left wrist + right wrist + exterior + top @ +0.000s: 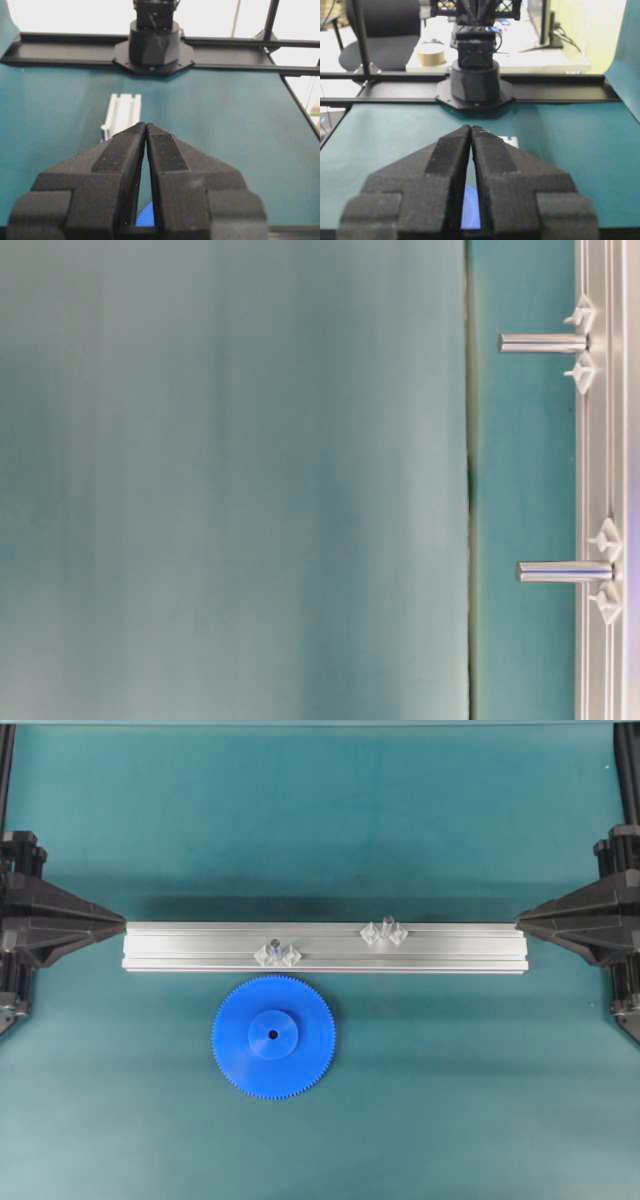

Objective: Insert the large gear onto the shaft.
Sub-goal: 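Move the left gripper toward the blue gear in front of the rail, then lower the left gripper over the blue gear's hub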

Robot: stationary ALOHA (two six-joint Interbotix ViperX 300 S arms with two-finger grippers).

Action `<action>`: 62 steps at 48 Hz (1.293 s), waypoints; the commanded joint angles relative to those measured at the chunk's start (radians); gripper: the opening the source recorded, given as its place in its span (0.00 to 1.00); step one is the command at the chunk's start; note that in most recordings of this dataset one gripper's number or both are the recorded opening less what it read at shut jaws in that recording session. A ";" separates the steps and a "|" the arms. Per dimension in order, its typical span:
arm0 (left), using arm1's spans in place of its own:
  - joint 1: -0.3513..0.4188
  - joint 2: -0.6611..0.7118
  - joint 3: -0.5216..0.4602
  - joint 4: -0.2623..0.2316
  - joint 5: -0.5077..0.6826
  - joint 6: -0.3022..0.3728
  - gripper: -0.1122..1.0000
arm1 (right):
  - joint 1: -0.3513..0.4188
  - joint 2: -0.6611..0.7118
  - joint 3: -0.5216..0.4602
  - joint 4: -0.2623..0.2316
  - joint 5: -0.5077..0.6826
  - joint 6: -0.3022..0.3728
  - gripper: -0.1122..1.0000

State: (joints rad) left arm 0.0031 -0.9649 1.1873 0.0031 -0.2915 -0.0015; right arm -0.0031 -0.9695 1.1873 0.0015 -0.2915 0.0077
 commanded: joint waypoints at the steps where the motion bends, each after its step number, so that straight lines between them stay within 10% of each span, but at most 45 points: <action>1: -0.029 0.015 -0.087 0.006 0.084 -0.049 0.20 | -0.006 0.014 -0.031 0.003 -0.003 0.002 0.25; 7: -0.043 0.052 -0.158 0.012 0.250 -0.097 0.14 | -0.014 0.032 -0.067 0.011 0.155 0.003 0.39; 18: -0.080 0.193 -0.256 0.014 0.376 -0.094 0.12 | -0.029 0.066 -0.126 0.011 0.396 0.006 0.32; 49: -0.120 0.531 -0.405 0.014 0.453 -0.106 0.13 | -0.055 0.204 -0.118 0.012 0.506 0.014 0.34; 62: -0.120 0.594 -0.443 0.015 0.518 -0.107 0.49 | -0.064 0.222 -0.117 0.012 0.509 0.014 0.45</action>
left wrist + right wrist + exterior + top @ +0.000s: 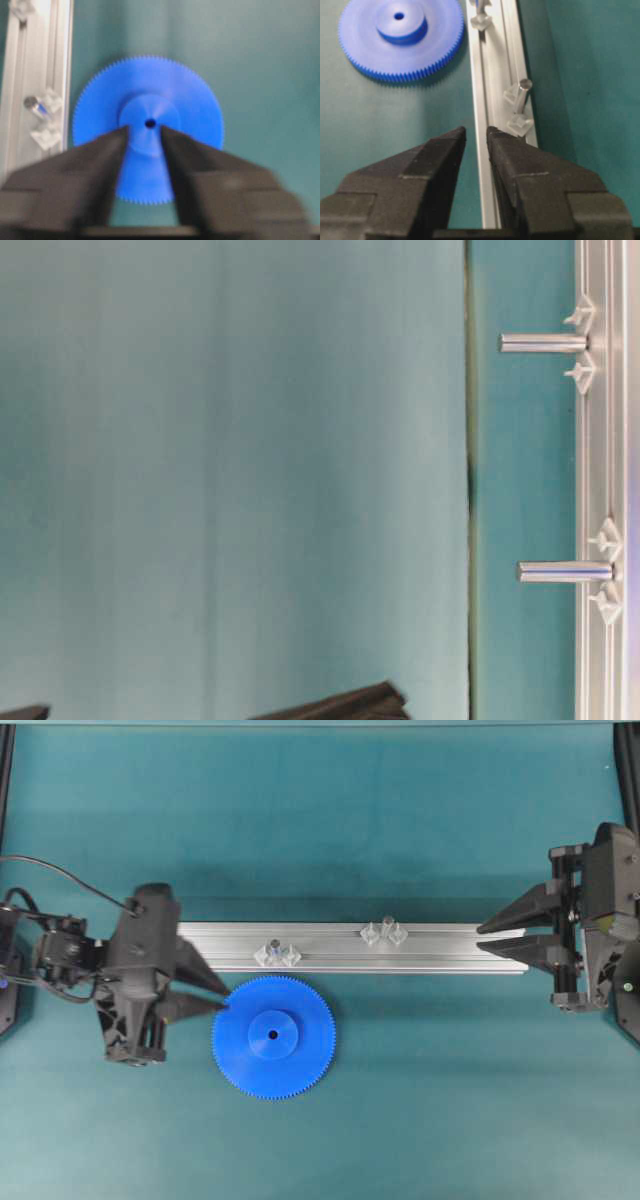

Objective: Insert the large gear onto the shaft.
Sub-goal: 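Lower the left gripper over the blue gear's hub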

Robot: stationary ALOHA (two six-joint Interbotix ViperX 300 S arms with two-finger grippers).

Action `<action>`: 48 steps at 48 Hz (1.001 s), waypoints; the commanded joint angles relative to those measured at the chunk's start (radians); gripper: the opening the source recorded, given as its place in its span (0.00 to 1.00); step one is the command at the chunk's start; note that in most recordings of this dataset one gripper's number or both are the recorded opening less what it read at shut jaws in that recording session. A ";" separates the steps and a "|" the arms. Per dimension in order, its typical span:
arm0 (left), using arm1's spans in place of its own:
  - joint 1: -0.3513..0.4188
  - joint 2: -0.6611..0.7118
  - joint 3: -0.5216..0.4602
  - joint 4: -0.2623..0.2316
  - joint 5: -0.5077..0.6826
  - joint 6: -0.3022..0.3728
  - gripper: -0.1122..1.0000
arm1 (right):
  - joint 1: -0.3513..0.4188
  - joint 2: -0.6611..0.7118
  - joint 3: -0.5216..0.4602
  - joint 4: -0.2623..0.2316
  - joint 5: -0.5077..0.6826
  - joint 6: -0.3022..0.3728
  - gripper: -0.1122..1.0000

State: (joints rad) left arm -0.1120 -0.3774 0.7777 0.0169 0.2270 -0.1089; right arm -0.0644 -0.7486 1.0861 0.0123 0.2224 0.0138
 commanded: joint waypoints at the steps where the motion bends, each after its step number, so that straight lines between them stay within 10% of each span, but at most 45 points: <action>1: -0.006 0.012 -0.037 0.002 0.000 -0.002 0.55 | -0.003 0.002 -0.015 0.000 -0.005 0.008 0.46; 11: -0.005 0.100 -0.071 0.000 0.014 -0.006 0.94 | -0.003 0.002 -0.005 0.002 -0.003 0.008 0.54; 48: -0.006 0.499 -0.354 0.000 0.328 -0.015 0.94 | 0.002 -0.014 0.014 0.002 0.002 0.008 0.55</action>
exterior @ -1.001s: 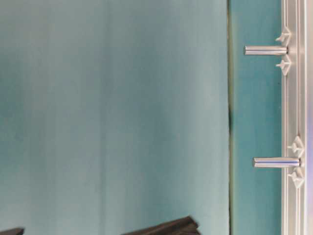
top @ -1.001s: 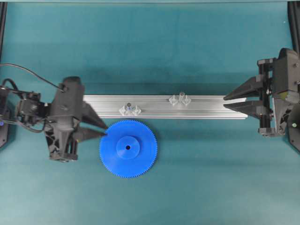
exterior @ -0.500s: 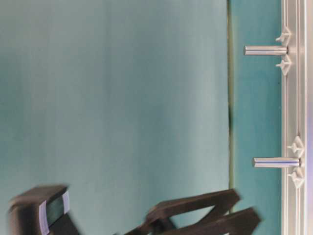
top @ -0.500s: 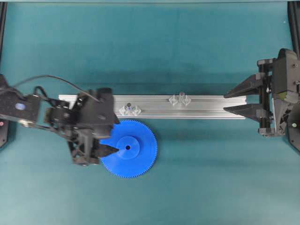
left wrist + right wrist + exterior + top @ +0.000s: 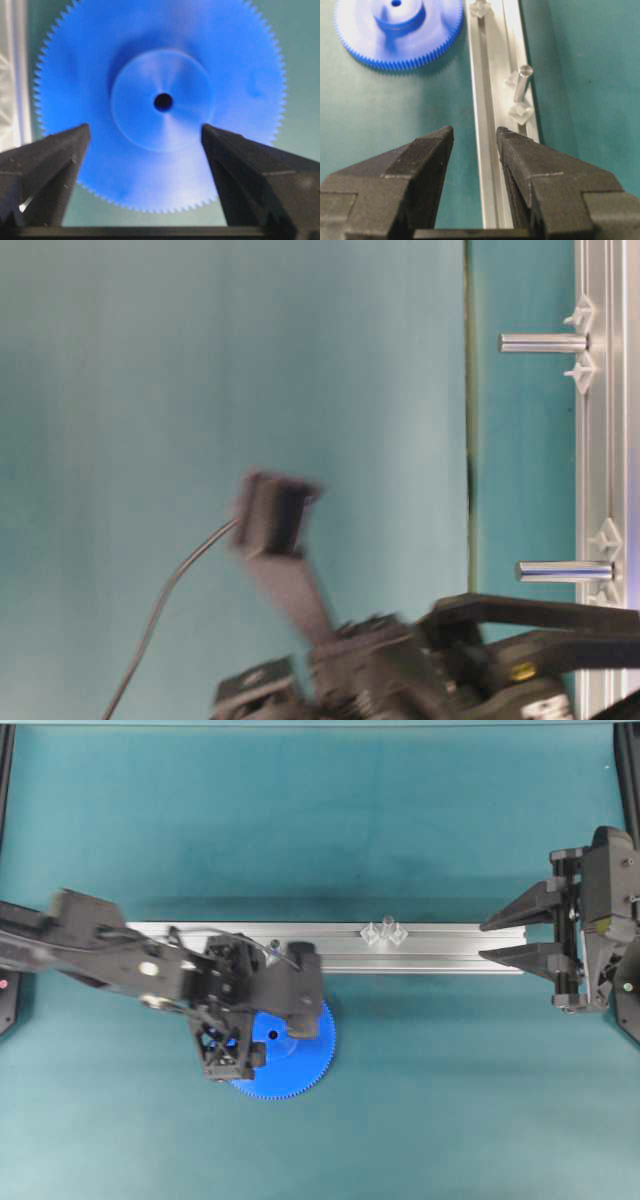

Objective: Insert the large gear onto the shaft.
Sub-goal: 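Lower the left gripper over the blue gear's hub, then close the left gripper on the blue gear's hub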

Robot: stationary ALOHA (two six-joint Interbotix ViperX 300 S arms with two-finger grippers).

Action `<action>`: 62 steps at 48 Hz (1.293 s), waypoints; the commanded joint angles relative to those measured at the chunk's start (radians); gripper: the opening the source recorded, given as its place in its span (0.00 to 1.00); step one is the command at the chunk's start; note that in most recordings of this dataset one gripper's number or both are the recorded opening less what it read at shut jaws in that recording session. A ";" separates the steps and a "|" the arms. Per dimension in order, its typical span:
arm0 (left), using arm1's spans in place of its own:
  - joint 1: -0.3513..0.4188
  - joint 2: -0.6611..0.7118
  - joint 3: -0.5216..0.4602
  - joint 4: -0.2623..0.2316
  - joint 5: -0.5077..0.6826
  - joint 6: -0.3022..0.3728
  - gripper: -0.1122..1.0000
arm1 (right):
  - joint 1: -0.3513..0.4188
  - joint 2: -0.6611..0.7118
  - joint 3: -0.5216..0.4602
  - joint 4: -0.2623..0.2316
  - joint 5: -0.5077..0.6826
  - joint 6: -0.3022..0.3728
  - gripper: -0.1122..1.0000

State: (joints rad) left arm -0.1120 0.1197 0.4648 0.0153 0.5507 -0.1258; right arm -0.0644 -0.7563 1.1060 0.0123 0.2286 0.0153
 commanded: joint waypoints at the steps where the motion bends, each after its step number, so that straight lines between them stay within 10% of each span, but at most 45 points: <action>1: -0.006 0.005 -0.043 0.002 0.006 0.002 0.94 | 0.002 -0.008 -0.005 0.000 -0.005 0.006 0.55; 62: -0.026 0.064 -0.066 0.003 0.012 -0.005 0.94 | 0.009 -0.087 0.035 0.000 0.008 0.020 0.55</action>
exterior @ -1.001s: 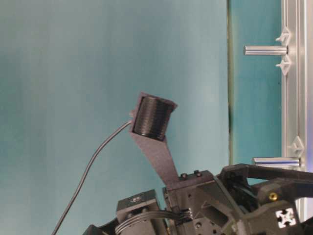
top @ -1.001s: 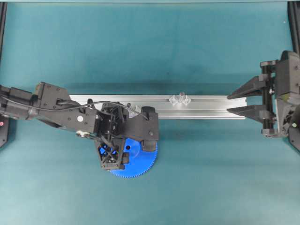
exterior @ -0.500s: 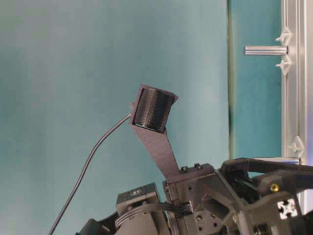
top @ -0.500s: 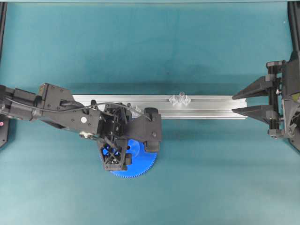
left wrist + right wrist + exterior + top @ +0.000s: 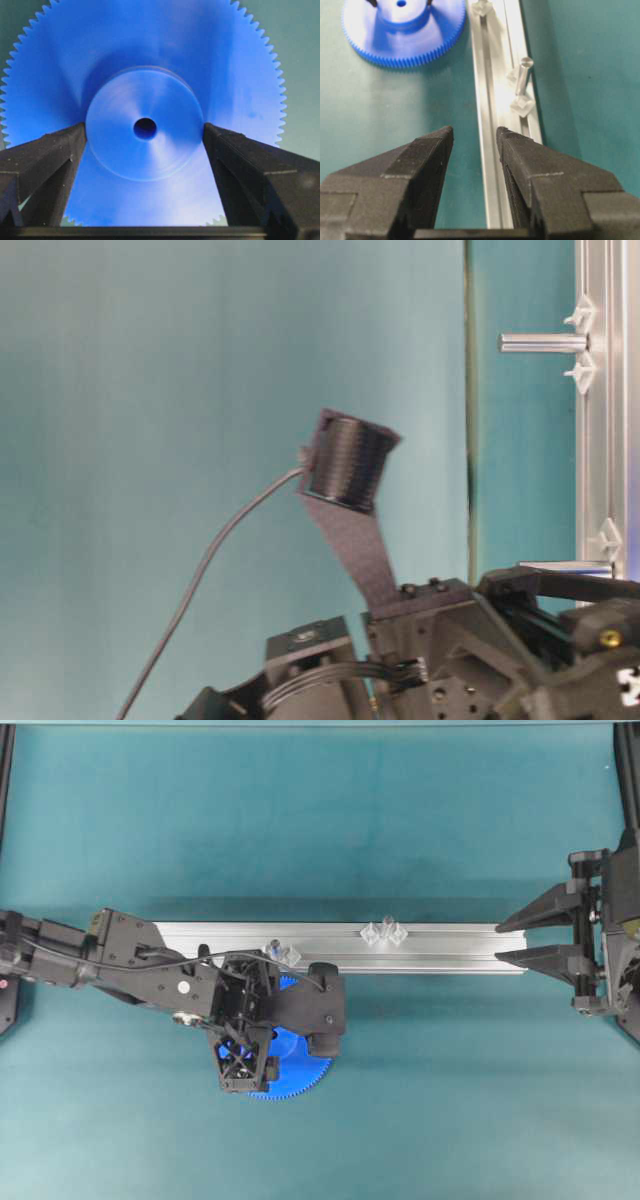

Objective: Insert the large gear onto the shaft.
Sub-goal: 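Close the left gripper on the blue gear's hub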

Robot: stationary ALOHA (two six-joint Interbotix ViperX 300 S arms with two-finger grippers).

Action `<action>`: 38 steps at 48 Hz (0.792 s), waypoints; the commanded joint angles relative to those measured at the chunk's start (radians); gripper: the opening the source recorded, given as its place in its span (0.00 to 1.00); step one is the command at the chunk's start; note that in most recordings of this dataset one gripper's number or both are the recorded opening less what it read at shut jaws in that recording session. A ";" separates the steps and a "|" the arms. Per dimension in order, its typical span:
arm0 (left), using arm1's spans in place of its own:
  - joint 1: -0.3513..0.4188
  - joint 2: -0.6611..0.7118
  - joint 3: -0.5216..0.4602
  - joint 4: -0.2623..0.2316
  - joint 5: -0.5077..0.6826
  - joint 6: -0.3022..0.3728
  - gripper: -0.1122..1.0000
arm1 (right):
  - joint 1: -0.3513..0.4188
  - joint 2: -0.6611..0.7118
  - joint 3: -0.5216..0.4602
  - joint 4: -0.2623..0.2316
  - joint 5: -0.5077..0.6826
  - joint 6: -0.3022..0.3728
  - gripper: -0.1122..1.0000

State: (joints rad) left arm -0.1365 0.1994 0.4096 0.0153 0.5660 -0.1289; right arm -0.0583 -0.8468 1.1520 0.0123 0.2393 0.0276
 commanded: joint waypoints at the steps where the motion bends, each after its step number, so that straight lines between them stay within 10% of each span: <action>1: -0.002 -0.015 -0.009 0.002 -0.003 -0.003 0.94 | 0.005 0.003 -0.011 0.002 -0.005 0.008 0.55; 38: 0.000 0.012 -0.008 0.003 -0.018 -0.048 0.94 | 0.015 0.000 -0.011 0.017 -0.005 0.009 0.55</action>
State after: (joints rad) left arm -0.1350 0.2163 0.4096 0.0184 0.5568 -0.1672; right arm -0.0460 -0.8498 1.1520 0.0215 0.2408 0.0276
